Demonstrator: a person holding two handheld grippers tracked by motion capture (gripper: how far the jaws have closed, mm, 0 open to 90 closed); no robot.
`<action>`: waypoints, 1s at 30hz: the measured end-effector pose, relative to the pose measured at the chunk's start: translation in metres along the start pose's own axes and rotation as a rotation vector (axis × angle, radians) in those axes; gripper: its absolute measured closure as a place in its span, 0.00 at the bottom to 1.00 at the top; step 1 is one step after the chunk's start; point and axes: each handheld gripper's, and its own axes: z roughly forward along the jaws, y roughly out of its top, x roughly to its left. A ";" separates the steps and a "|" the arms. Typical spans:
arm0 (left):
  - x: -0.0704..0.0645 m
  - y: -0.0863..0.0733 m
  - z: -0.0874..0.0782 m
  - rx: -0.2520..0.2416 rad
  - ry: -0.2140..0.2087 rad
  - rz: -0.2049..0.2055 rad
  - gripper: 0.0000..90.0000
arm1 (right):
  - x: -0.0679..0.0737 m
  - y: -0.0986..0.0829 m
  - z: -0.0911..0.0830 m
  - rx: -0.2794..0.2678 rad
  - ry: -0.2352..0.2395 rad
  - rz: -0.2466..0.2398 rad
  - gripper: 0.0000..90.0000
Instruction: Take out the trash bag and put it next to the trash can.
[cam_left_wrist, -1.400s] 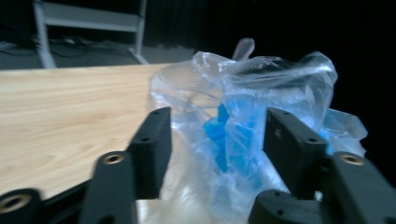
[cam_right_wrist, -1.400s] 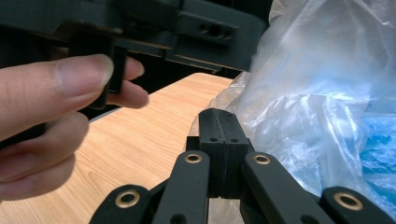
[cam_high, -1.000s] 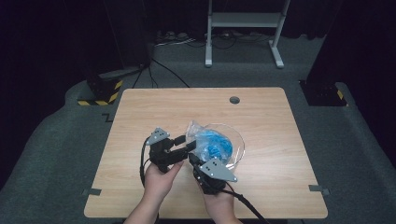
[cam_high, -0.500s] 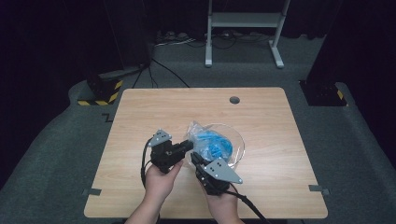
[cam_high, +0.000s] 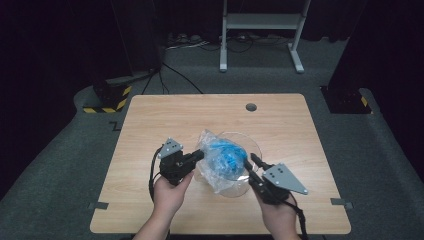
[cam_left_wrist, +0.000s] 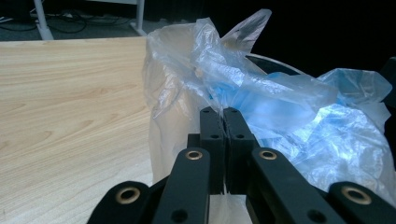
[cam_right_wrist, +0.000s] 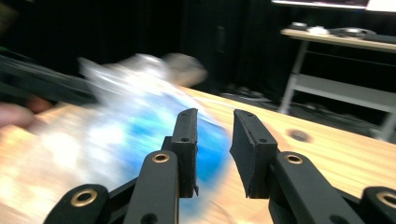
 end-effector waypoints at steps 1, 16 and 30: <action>0.000 0.001 -0.001 -0.002 0.001 0.006 0.98 | -0.008 -0.003 -0.003 0.005 -0.023 -0.004 0.78; -0.004 0.030 -0.041 -0.112 0.026 0.068 0.99 | -0.061 -0.052 -0.004 0.125 -0.175 0.037 0.70; -0.004 0.048 -0.079 -0.222 0.084 0.100 0.99 | -0.061 -0.060 0.002 0.153 -0.160 0.034 0.69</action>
